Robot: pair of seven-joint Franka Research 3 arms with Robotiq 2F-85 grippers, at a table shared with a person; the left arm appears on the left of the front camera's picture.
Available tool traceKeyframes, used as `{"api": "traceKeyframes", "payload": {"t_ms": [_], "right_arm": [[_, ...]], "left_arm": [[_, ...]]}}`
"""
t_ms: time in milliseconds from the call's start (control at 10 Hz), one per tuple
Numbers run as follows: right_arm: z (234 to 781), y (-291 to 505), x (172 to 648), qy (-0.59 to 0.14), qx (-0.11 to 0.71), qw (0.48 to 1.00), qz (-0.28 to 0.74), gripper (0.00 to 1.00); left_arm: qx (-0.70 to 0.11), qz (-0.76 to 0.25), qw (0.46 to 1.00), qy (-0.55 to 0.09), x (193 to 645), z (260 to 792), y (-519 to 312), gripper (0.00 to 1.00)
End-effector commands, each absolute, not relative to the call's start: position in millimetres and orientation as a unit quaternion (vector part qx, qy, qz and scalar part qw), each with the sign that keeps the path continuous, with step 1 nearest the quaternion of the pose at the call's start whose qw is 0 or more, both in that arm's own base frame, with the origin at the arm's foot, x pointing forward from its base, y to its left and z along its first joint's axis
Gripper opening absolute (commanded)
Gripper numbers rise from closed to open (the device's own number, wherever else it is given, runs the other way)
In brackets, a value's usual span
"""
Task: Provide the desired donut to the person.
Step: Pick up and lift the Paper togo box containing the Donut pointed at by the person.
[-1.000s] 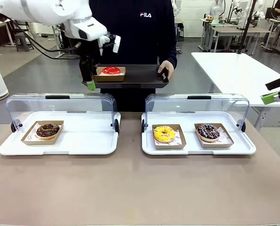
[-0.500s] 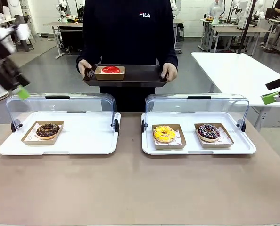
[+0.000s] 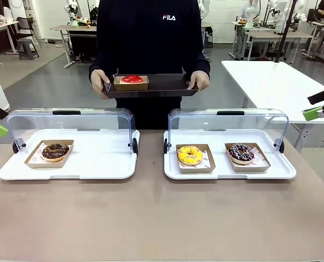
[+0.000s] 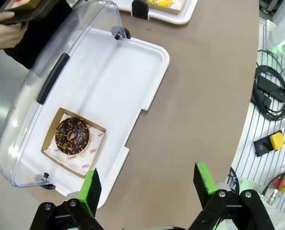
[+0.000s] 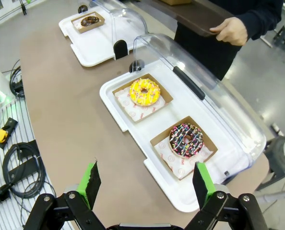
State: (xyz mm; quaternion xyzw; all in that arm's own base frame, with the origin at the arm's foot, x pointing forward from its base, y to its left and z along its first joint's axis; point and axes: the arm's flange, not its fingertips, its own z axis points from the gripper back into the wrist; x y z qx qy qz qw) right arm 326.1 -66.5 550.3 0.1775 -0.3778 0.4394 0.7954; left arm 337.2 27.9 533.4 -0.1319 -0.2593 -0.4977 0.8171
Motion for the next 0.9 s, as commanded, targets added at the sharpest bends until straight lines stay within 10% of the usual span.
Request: {"api": "traceKeyframes", "payload": {"t_ms": [0, 800], "right_arm": [[549, -65, 329, -0.387, 0.189, 0.787, 0.442, 1.00], [549, -65, 329, -0.387, 0.189, 0.787, 0.442, 1.00]], "left_arm": [[-0.144, -0.501, 0.808, -0.276, 341, 524, 37, 1.00], [-0.166, -0.475, 0.785, -0.360, 337, 523, 57, 1.00]]}}
